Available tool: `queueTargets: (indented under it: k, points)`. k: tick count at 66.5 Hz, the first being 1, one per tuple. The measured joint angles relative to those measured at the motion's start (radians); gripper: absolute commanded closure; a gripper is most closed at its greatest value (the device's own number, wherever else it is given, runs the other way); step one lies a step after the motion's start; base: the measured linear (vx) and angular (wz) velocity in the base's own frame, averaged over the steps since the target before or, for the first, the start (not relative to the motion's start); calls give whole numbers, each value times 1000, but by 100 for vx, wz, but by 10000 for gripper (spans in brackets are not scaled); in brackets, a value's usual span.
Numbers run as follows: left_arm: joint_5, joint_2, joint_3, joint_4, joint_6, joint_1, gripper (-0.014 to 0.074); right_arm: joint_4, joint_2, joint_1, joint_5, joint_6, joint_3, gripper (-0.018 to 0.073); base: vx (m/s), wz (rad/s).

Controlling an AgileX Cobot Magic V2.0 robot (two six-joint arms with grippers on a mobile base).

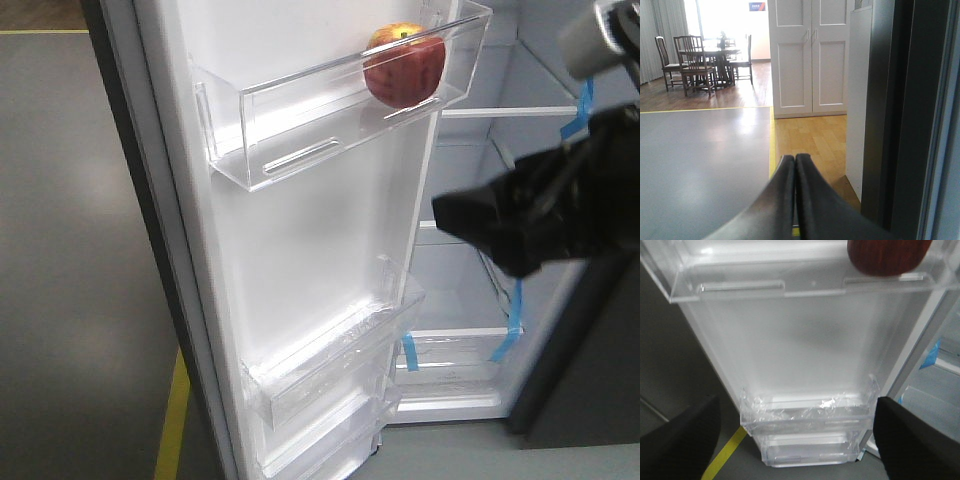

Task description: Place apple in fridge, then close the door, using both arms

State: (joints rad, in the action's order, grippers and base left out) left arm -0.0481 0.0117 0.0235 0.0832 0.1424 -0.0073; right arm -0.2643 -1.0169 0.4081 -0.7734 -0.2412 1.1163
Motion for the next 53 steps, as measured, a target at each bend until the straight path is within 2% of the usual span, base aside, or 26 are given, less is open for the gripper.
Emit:
queueTargets:
  k: [11,23,53]
  points:
    - [0,0,0,0,0,0,603,0,175,0,-23,23,-185,-34,0,0]
    - [0,0,0,0,0,0,603,0,372,0,-123,67,-328,-34,0,0]
    - [0,0,0,0,0,0,603,-2,673,0,-356,141,-516,-34,0,0]
